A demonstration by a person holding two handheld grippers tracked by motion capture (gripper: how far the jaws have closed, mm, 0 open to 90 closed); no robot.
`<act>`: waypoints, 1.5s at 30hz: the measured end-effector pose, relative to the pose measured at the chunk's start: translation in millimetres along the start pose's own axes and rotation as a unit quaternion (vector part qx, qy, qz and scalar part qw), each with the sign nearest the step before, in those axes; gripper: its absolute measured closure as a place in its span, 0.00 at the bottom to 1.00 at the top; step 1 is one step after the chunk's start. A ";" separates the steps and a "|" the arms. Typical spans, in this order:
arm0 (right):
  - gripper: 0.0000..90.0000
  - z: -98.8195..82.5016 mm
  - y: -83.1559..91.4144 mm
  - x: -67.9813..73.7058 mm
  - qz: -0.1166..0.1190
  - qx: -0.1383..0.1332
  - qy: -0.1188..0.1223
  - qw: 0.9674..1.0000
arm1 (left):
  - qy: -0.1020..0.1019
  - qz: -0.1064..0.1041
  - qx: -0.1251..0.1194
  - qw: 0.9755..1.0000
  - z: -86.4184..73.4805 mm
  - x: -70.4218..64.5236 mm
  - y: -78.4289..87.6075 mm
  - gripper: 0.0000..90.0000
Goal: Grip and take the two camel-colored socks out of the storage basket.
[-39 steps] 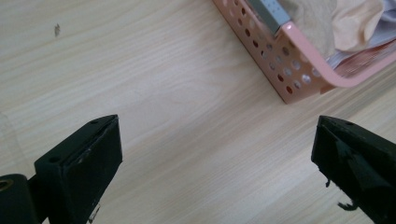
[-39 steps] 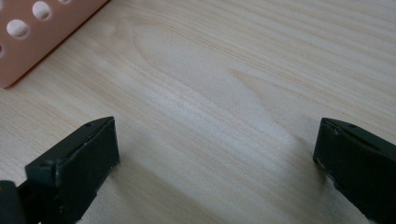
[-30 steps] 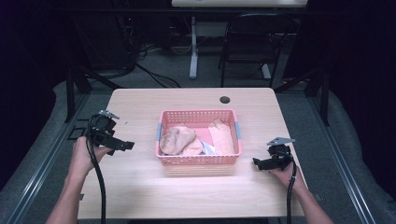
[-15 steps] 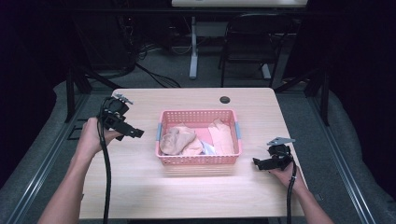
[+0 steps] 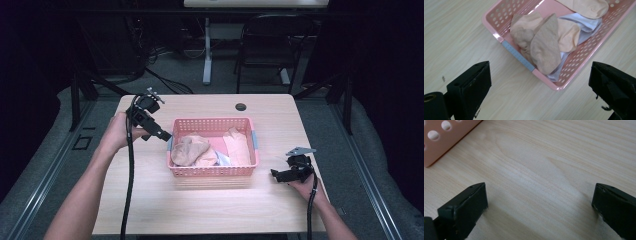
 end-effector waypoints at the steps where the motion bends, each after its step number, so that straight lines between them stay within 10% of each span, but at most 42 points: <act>1: 0.00 0.0 0.0 0.0 0.000 0.000 0.000 1.000 | 0.000 0.000 0.000 1.000 0.0 0.0 0.0 0.05; 24: 0.00 -0.2 0.2 -0.1 0.000 0.000 0.001 1.000 | -0.025 -0.068 0.074 0.995 25.9 -10.7 -84.6 0.10; 45: 0.00 -0.2 0.3 0.0 0.001 0.000 0.001 1.000 | -0.012 -0.051 0.116 0.992 4.4 5.4 -128.0 0.38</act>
Point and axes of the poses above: each handheld gripper's, and its own axes: y roughly backward along the jaws, z roughly out of its top, x roughly to its left, the point moved 9 cm from there along -y, roughly forward along the jaws, and after that the axes turned 6 degrees about -z, right-handed, at the moved point
